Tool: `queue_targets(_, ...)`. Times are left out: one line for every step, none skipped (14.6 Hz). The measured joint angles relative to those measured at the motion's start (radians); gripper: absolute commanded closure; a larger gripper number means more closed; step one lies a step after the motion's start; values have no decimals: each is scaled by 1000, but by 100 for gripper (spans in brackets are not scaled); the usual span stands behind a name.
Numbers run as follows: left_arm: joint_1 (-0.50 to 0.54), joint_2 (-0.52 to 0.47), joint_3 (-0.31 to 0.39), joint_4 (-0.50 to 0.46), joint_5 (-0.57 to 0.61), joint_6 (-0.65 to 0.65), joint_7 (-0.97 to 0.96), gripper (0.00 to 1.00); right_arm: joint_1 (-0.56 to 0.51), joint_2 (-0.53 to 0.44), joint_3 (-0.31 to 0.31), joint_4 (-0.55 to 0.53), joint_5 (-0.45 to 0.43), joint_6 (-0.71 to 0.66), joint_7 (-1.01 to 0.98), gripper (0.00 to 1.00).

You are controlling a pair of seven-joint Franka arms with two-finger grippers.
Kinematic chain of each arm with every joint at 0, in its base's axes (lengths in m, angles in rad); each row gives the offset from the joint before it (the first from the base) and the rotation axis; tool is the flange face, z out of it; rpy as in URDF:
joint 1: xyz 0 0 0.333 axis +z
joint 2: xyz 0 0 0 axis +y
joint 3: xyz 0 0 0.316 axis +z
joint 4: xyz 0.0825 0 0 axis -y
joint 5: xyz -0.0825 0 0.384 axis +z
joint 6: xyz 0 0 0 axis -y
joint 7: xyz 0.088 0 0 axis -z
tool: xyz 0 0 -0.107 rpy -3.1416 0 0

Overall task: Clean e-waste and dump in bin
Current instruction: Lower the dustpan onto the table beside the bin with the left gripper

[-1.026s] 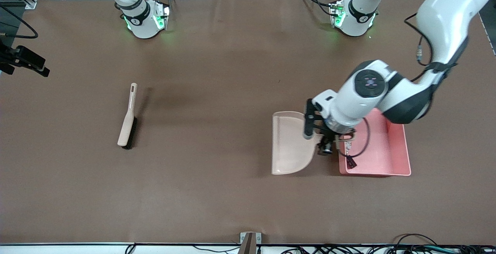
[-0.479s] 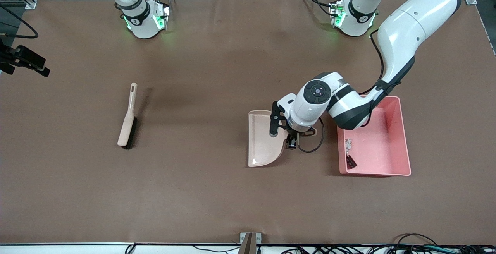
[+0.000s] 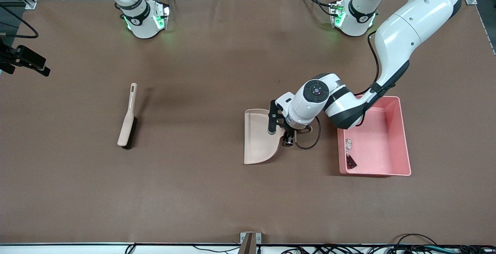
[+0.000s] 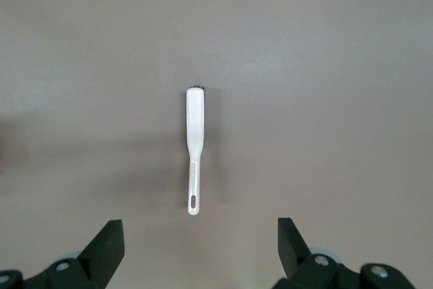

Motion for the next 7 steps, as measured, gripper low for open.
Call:
queue_targets(0, 0, 14, -15, 0, 28, -1, 98, 0, 0, 0, 0, 0, 0, 0, 0)
queue_targets(0, 1, 26, -28, 0, 44, -5, 98, 0, 0, 0, 0, 0, 0, 0, 0)
queue_targets(0, 1, 35, -36, 0, 54, -14, 98, 0, 0, 0, 0, 0, 1, 0, 0)
queue_targets(0, 2, 38, -41, 0, 57, -29, 98, 0, 0, -1, 0, 0, 2, 0, 0)
queue_targets(-1, 2, 38, -46, 0, 58, -55, 98, 0, 0, -1, 0, 0, 2, 0, 0)
queue_targets(-5, 2, 39, -49, 1, 58, -78, 97, 0, 0, -1, 0, 0, 2, 0, 0)
queue_targets(-12, 2, 38, -50, 1, 58, -93, 97, 0, 0, -1, 0, 0, 2, 0, 0)
